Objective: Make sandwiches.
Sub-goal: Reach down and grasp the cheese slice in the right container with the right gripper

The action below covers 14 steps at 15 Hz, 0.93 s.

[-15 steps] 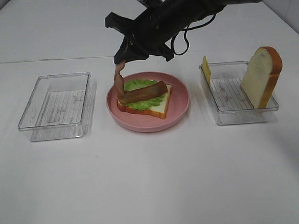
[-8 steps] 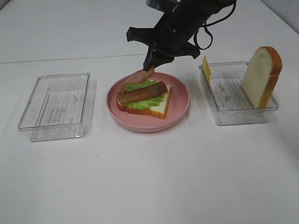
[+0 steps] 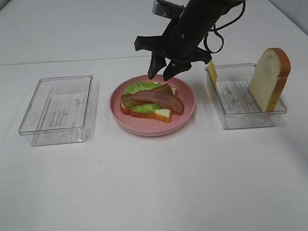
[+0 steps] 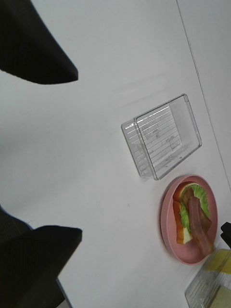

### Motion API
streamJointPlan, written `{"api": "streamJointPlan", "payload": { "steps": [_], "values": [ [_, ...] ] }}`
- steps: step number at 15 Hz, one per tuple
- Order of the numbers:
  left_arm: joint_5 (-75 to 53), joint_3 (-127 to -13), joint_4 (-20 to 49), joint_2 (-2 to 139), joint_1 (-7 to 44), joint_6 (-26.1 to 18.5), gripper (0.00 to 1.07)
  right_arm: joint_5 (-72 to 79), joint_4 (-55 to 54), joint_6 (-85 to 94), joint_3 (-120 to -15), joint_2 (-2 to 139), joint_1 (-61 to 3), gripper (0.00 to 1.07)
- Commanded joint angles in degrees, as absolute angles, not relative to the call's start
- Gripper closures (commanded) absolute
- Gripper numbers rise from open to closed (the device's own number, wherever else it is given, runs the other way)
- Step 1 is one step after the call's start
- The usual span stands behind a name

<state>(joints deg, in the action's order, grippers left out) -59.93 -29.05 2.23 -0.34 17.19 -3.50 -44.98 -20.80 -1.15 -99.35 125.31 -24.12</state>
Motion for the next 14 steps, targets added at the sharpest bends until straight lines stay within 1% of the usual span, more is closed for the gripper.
{"api": "streamJointPlan", "payload": {
  "steps": [1,4,6,7,9,10,12,13,14],
  "values": [
    [-59.59,-28.82,2.58,-1.72,17.3,-3.27,0.29,-44.98,-20.45,-1.32,-99.69,124.5,-23.95,0.43],
    [-59.59,-28.82,2.58,-1.72,17.3,-3.27,0.29,-45.03,-20.34,-1.2,-99.69,123.24,-23.95,0.41],
    [-59.59,-28.82,2.58,-1.72,17.3,-3.27,0.29,-49.22,-16.27,-1.83,-103.02,121.52,-23.95,0.41],
    [-59.59,-28.82,2.58,-1.72,17.3,-3.27,0.29,-49.22,-16.27,-1.83,-103.02,121.52,-23.95,0.41],
    [-59.59,-28.82,2.58,-1.72,17.3,-3.27,0.29,-56.09,-9.28,-5.33,-107.95,121.47,-23.95,0.42],
    [-59.59,-28.82,2.58,-1.72,17.3,-3.27,0.29,-61.65,-2.23,-7.68,-111.67,121.47,-23.95,0.42],
    [-59.59,-28.82,2.58,-1.72,17.3,-3.27,0.29,-65.49,5.44,-9.0,-114.48,121.47,-23.61,0.42],
    [-59.59,-28.82,2.58,-1.72,17.3,-3.27,0.29,-65.72,6.19,-9.17,-114.76,121.47,-23.26,0.42],
    [-59.59,-28.82,2.58,-1.72,17.3,-3.27,0.29,-66.29,6.19,-9.22,-114.99,121.58,-21.03,0.42]
  ]
}}
